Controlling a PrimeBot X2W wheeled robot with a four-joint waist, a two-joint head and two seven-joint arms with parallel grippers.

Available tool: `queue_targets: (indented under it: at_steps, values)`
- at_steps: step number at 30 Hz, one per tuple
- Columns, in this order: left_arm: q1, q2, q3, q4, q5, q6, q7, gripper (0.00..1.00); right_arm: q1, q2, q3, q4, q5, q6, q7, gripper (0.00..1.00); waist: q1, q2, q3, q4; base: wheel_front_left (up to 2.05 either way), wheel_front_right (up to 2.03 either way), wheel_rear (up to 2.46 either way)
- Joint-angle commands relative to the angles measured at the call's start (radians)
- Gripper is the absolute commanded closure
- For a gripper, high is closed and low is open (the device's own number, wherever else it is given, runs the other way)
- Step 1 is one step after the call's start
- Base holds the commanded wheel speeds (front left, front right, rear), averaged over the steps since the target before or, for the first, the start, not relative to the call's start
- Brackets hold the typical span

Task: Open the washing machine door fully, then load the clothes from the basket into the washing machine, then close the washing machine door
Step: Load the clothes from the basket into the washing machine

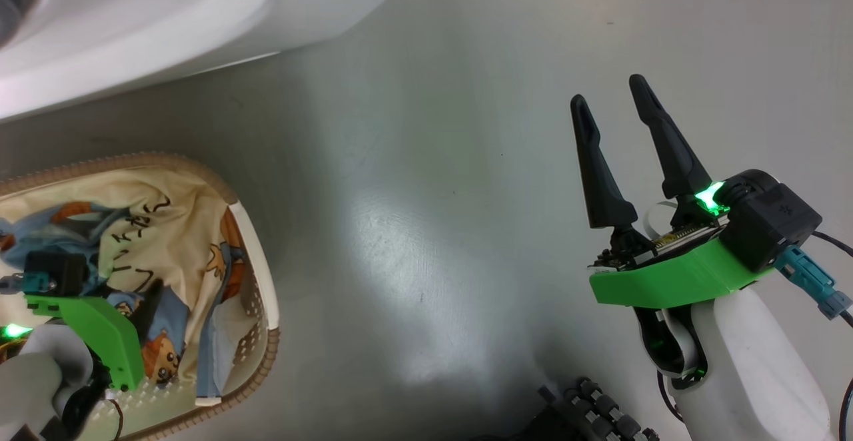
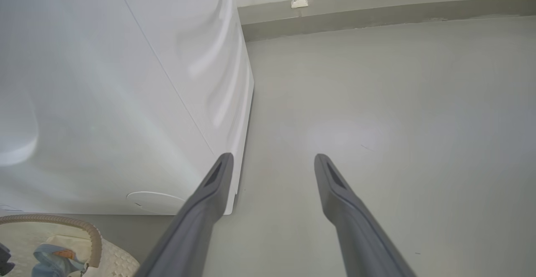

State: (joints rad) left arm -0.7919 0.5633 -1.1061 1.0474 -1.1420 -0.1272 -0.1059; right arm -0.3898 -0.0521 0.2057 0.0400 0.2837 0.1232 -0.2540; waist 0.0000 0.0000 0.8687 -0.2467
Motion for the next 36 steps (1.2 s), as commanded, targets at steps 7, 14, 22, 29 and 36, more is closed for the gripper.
queue_targets:
  at_steps: [7,14,22,29,36]
  values:
    - [-0.026,0.034,-0.018,0.035,-0.025,-0.003,-0.027,0.0,0.037,0.002,0.012,-0.037,-0.005,0.008,-0.008,0.0,0.0,0.0,0.02,-0.007,0.0,0.0,0.0]
    - [-0.05,0.027,-0.046,0.069,-0.048,-0.003,-0.046,0.0,0.043,0.002,0.014,-0.044,-0.009,0.008,-0.008,0.0,0.0,0.0,0.03,-0.01,0.0,0.0,0.0]
    - [-0.057,0.013,-0.072,0.072,-0.079,-0.003,-0.082,0.0,0.06,0.002,0.006,-0.053,-0.049,0.008,-0.008,0.0,0.0,0.0,0.029,0.018,0.08,0.08,0.08]
    - [-0.061,0.005,-0.096,0.059,-0.102,-0.003,-0.104,1.0,0.06,0.002,0.008,-0.05,-0.051,0.008,-0.008,0.0,0.0,0.0,0.016,0.025,0.0,0.0,0.0]
    - [-0.051,0.012,-0.12,-0.01,-0.128,-0.003,-0.129,1.0,0.053,0.002,0.01,-0.037,-0.048,0.008,-0.008,0.0,0.0,0.0,-0.011,0.03,0.0,0.0,0.0]
